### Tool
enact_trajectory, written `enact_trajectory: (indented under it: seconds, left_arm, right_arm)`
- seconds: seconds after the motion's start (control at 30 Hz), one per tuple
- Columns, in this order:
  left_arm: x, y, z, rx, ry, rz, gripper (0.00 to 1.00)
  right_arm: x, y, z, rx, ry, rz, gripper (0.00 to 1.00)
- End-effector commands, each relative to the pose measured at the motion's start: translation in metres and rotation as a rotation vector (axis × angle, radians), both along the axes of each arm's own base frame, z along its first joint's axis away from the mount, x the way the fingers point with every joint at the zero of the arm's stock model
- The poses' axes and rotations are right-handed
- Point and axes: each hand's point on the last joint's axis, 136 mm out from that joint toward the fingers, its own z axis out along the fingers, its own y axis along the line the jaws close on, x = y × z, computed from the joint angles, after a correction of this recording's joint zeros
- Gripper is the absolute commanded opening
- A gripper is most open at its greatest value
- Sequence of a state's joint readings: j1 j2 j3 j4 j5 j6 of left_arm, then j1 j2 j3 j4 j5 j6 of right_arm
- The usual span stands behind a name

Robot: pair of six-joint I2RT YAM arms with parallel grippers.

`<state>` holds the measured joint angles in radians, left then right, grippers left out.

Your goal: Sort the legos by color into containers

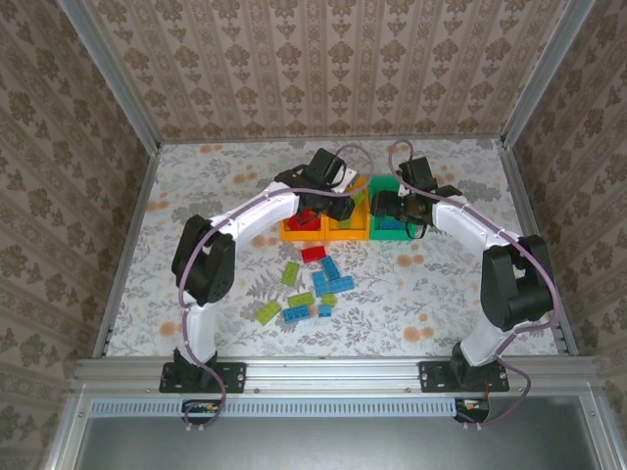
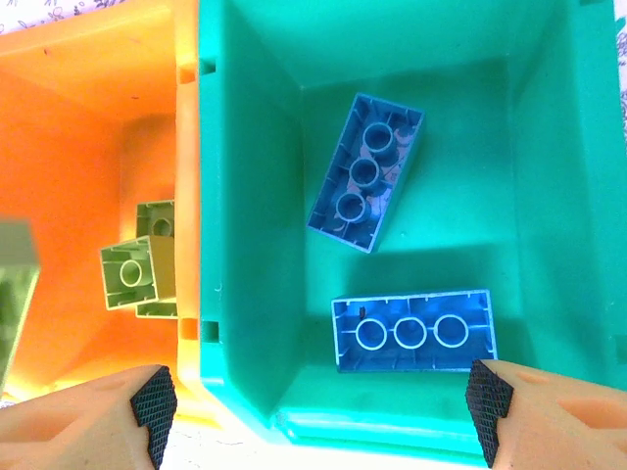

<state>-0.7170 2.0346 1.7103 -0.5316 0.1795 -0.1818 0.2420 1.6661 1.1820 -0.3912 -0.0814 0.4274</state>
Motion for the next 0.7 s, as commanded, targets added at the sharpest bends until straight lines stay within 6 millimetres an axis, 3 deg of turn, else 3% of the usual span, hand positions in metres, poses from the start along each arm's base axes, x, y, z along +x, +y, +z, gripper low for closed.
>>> enact_trajectory:
  seconds: [0.0, 0.13, 0.27, 0.4, 0.5, 0.6, 0.67]
  left_arm:
    - [0.012, 0.001, 0.001, -0.096, 0.131, 0.107, 0.28]
    - [0.020, -0.007, -0.002, -0.146, 0.162, 0.125, 0.30]
    - [0.021, -0.012, -0.007, -0.159, 0.191, 0.130, 0.42]
    - [0.015, -0.010, -0.004, -0.161, 0.190, 0.135, 0.62]
    - [-0.002, -0.007, 0.008, -0.123, 0.119, 0.109, 0.74]
    - [-0.021, 0.015, 0.017, -0.021, 0.010, 0.116, 0.78]
    - [-0.030, 0.043, 0.017, 0.049, -0.042, 0.168, 0.81]
  right_arm:
    - [-0.003, 0.001, 0.006, 0.038, -0.014, -0.016, 0.81]
    - [-0.004, 0.001, 0.003, 0.040, -0.011, -0.019, 0.81]
    - [-0.005, 0.001, 0.002, 0.040, -0.007, -0.020, 0.81]
    - [-0.006, 0.001, 0.002, 0.040, -0.009, -0.019, 0.81]
    - [-0.007, 0.000, 0.001, 0.038, -0.007, -0.018, 0.81]
    - [-0.008, 0.000, 0.002, 0.040, -0.014, -0.018, 0.81]
    - [-0.008, 0.000, 0.002, 0.044, -0.016, -0.015, 0.82]
